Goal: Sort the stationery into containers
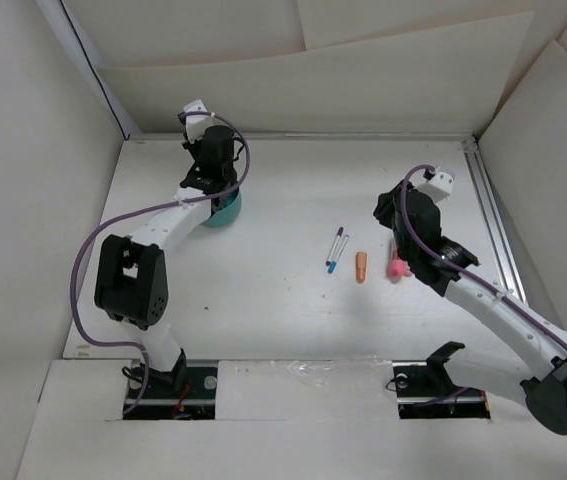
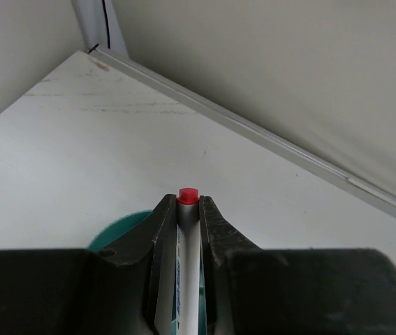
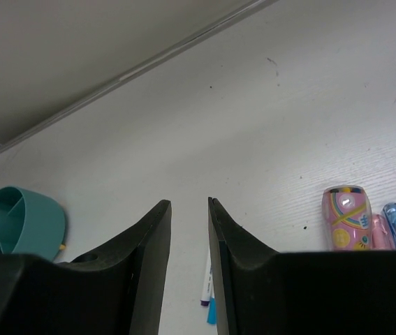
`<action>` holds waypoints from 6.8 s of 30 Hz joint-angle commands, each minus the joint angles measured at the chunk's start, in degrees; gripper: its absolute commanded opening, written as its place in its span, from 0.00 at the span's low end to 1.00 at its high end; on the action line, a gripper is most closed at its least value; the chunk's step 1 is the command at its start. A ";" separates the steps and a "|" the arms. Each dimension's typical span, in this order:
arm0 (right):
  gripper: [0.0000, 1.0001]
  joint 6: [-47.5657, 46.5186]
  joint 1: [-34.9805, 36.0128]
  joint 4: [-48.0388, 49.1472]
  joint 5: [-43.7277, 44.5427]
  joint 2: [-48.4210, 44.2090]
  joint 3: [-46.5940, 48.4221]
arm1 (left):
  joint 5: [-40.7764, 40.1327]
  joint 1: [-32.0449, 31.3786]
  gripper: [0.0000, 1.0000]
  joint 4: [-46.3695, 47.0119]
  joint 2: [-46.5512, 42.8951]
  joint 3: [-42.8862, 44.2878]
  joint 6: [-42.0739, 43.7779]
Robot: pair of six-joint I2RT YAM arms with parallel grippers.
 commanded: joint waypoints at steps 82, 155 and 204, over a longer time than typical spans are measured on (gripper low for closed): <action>0.30 3.78 -3.48 1.62 2.84 -5.29 -2.12 | 36.82 -27.43 0.24 -10.55 20.61 12.83 0.33; 0.33 2.73 -3.49 2.15 -0.32 -6.87 -2.12 | 15.20 -19.88 0.00 -9.94 13.42 10.02 -2.30; 0.33 1.67 -3.49 3.73 -2.43 -5.82 -2.64 | -6.78 -3.17 0.00 28.47 17.54 1.85 30.13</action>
